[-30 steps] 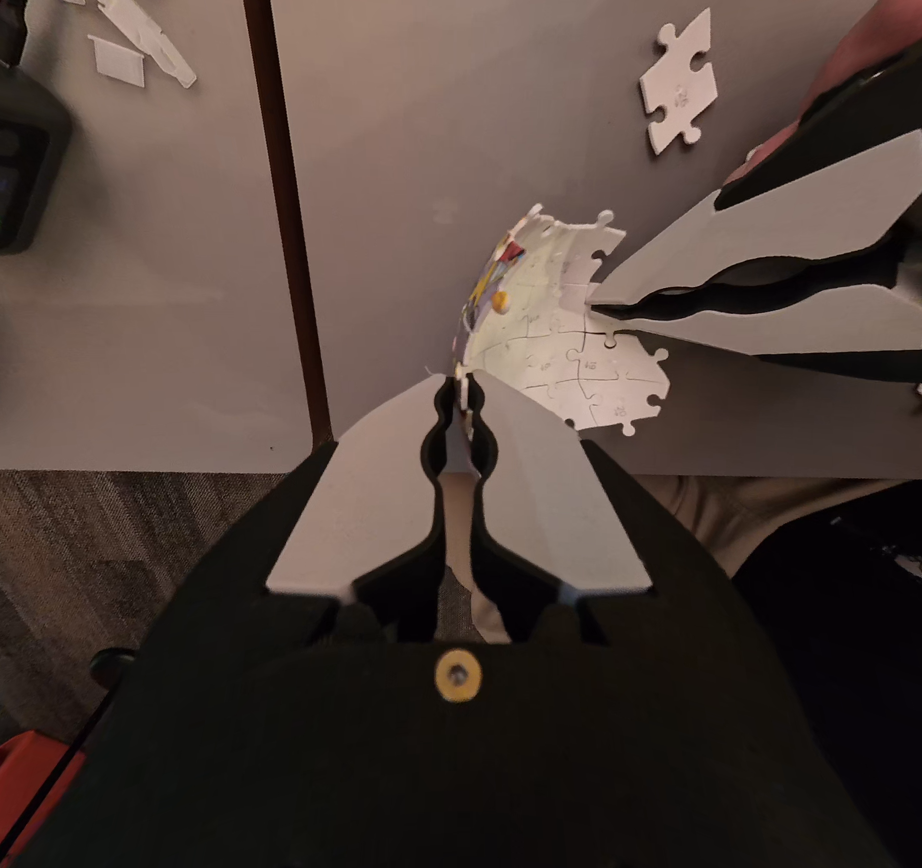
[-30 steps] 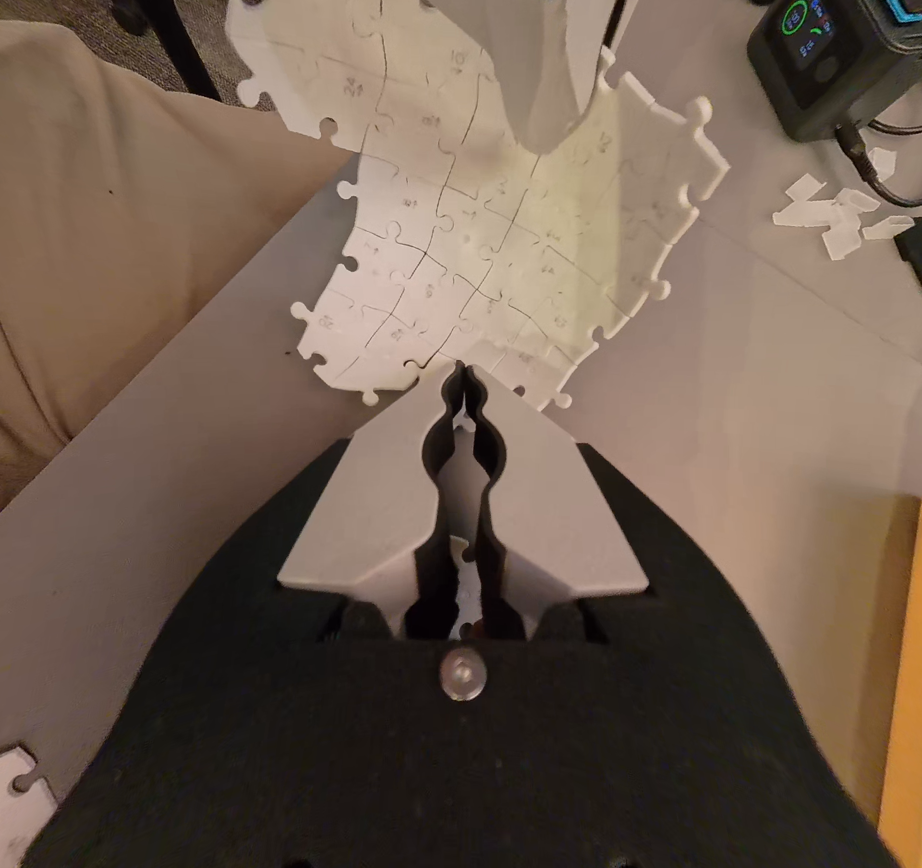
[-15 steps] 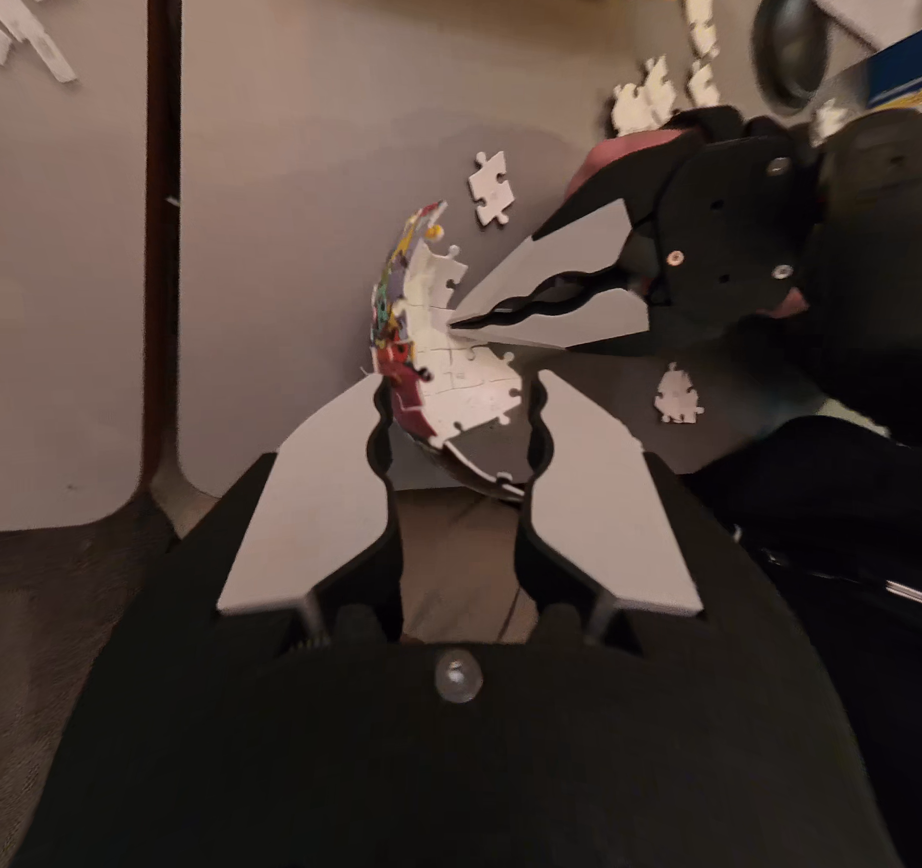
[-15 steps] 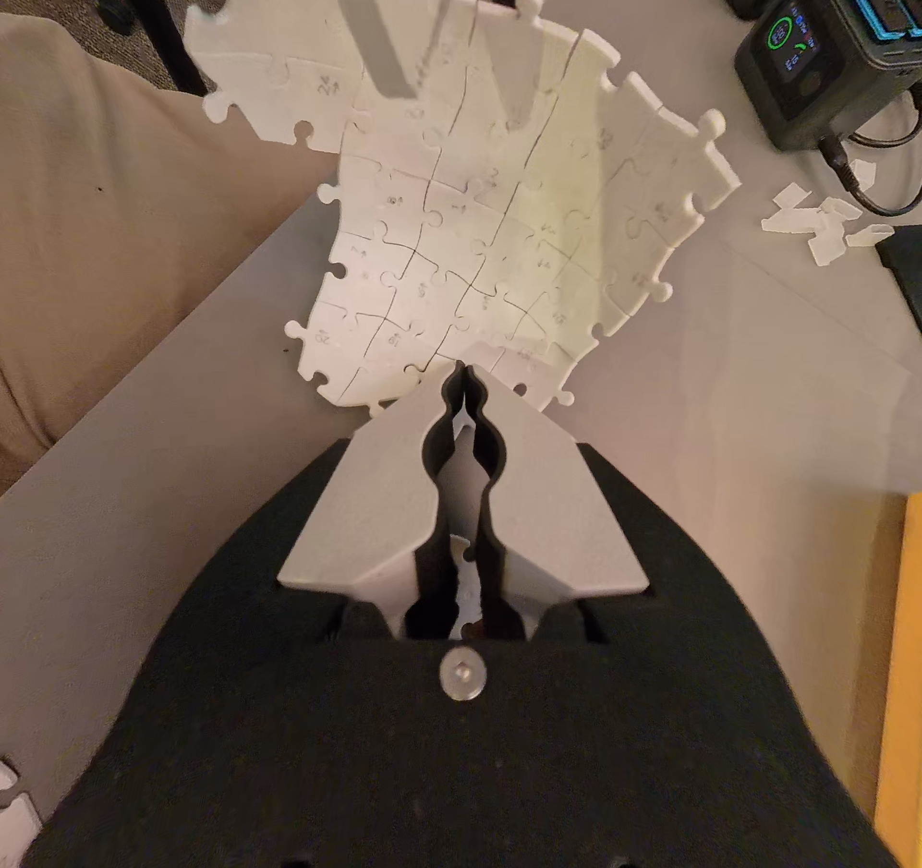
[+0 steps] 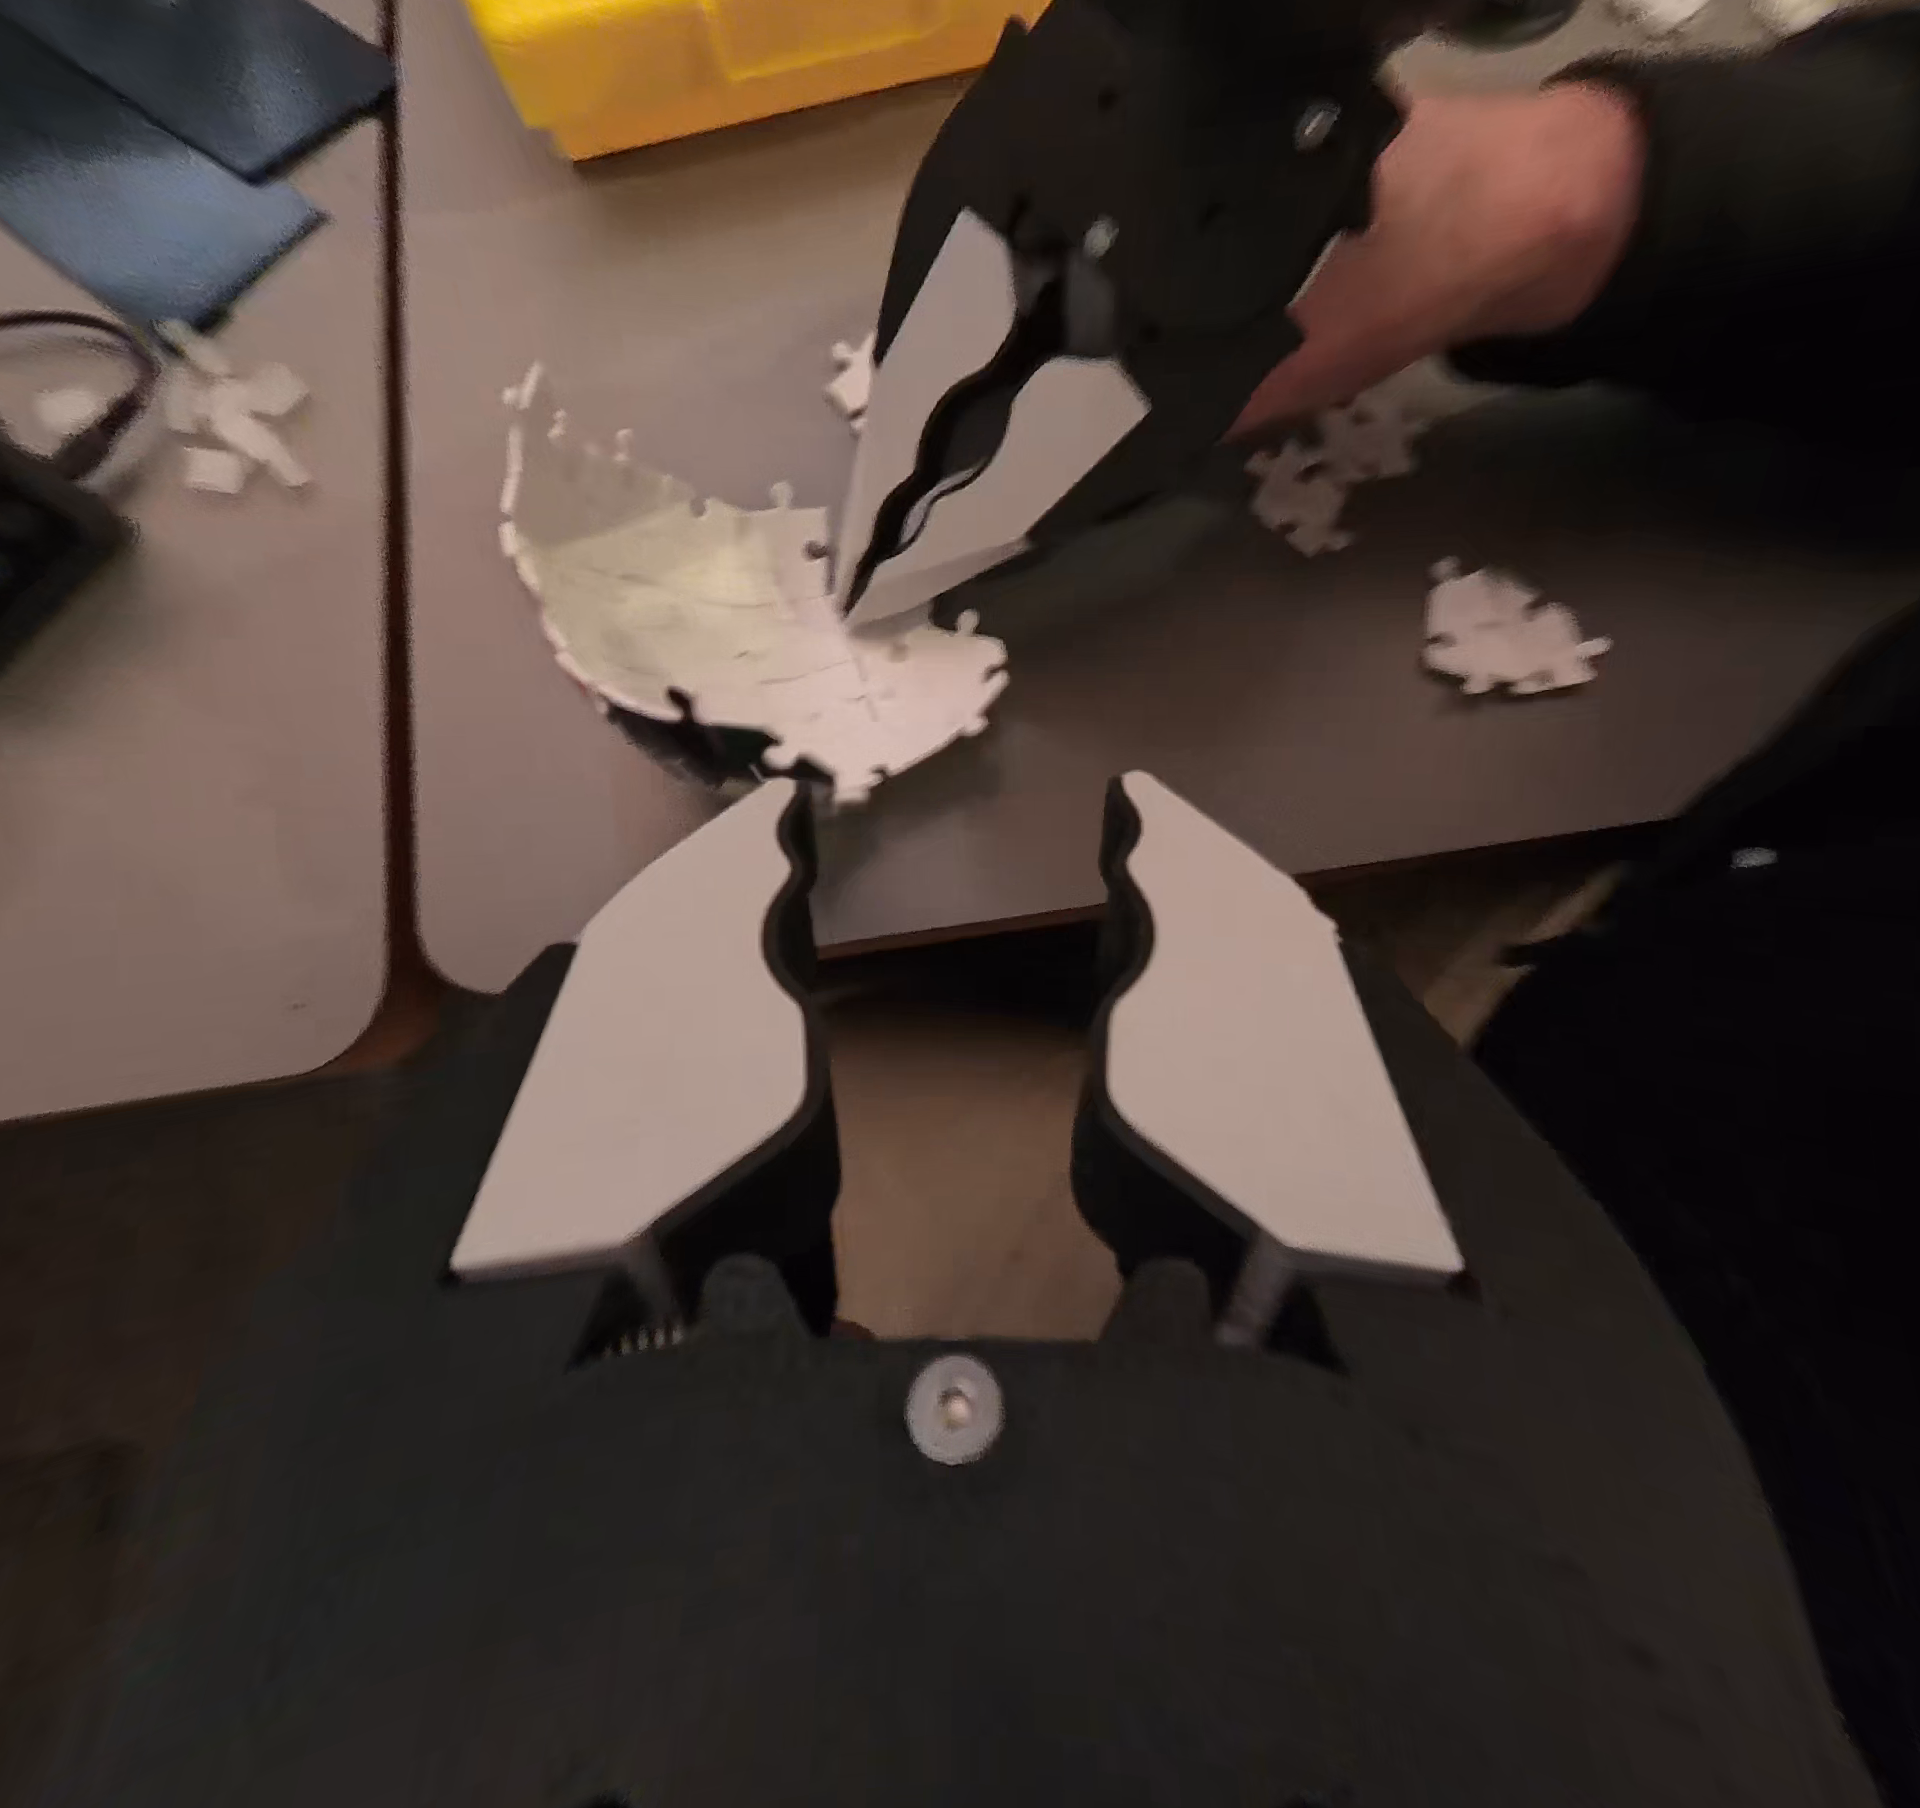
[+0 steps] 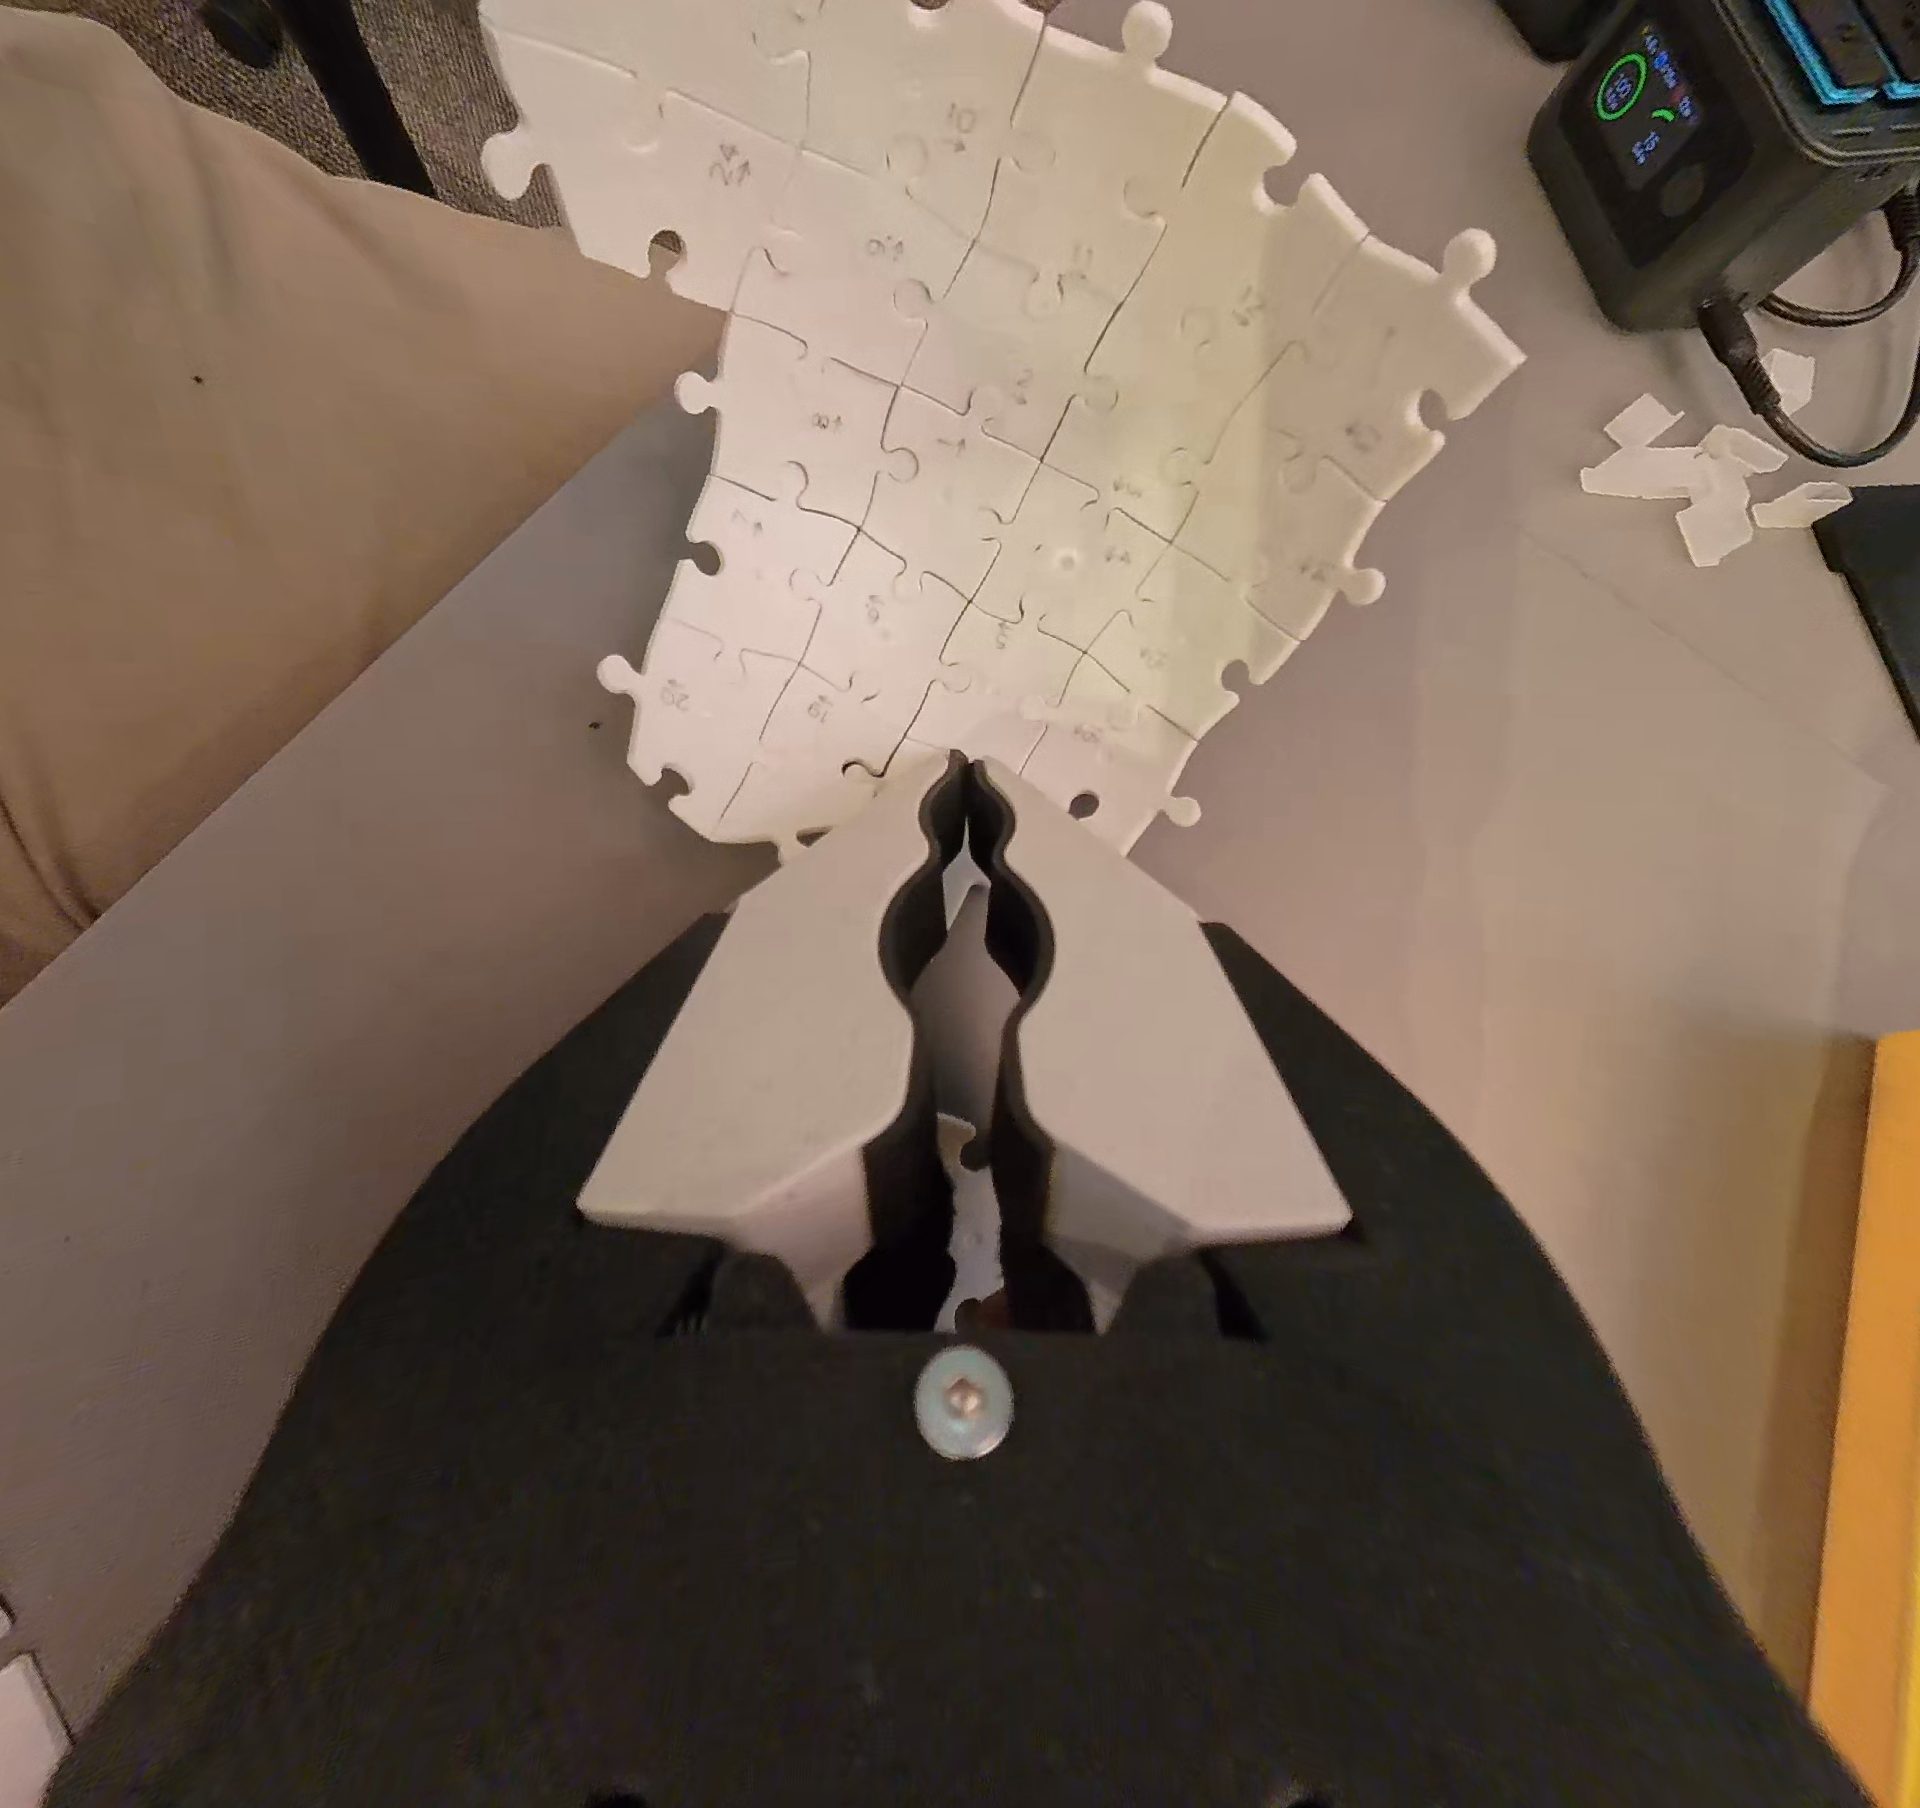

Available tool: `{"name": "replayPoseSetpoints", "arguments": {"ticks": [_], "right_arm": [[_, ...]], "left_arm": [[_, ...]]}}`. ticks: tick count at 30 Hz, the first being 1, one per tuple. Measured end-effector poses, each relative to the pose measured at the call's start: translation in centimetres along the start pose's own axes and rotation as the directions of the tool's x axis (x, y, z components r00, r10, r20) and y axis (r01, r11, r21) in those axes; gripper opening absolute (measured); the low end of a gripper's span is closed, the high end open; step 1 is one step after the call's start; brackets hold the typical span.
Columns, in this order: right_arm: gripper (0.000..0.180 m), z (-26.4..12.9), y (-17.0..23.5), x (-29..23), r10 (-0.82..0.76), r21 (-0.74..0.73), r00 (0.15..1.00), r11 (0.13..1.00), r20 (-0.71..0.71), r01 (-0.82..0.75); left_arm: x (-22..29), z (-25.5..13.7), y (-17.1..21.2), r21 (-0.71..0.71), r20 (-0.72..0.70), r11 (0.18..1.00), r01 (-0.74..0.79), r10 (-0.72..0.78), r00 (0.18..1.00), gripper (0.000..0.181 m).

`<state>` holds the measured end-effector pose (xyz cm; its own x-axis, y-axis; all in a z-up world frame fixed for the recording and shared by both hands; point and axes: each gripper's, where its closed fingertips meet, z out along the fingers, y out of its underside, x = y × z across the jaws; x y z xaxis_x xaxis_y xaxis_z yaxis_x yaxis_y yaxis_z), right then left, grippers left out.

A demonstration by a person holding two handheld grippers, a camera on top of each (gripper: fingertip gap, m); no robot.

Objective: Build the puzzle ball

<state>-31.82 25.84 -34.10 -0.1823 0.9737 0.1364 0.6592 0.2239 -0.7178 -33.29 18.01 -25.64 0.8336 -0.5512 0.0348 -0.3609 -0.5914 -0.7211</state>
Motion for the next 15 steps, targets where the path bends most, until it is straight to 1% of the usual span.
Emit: {"name": "replayPoseSetpoints", "arguments": {"ticks": [1,2,5,7,9,15], "right_arm": [[0.000,0.0,0.0,0.0,-0.003,0.000,1.000,1.000,-0.003,0.003],[0.000,0.0,0.0,0.0,-0.006,0.000,1.000,1.000,-0.007,0.006],[0.000,0.0,0.0,0.0,-0.016,0.001,1.000,1.000,-0.018,0.016],[0.000,0.0,0.0,0.0,-0.019,-0.001,1.000,1.000,-0.019,0.019],[0.000,0.0,0.0,0.0,-0.022,-0.004,1.000,1.000,-0.018,0.022],[0.000,0.0,-0.1,0.0,-0.015,-0.003,1.000,1.000,-0.017,0.015]], "left_arm": [[-0.4,0.3,0.6,0.007,0.031,1.000,-0.003,0.002,1.000,0.055],[-0.6,0.8,1.2,0.025,0.030,0.999,0.045,-0.045,0.999,0.057],[-0.7,2.8,2.3,0.091,-0.056,0.963,0.255,-0.251,0.966,0.064],[-1.3,3.9,2.4,0.142,-0.068,0.937,0.319,-0.312,0.948,0.067],[-1.5,5.0,2.4,0.152,-0.078,0.926,0.345,-0.336,0.938,0.071],[-1.6,6.5,1.8,0.187,-0.070,0.924,0.334,-0.327,0.943,0.069]]}}
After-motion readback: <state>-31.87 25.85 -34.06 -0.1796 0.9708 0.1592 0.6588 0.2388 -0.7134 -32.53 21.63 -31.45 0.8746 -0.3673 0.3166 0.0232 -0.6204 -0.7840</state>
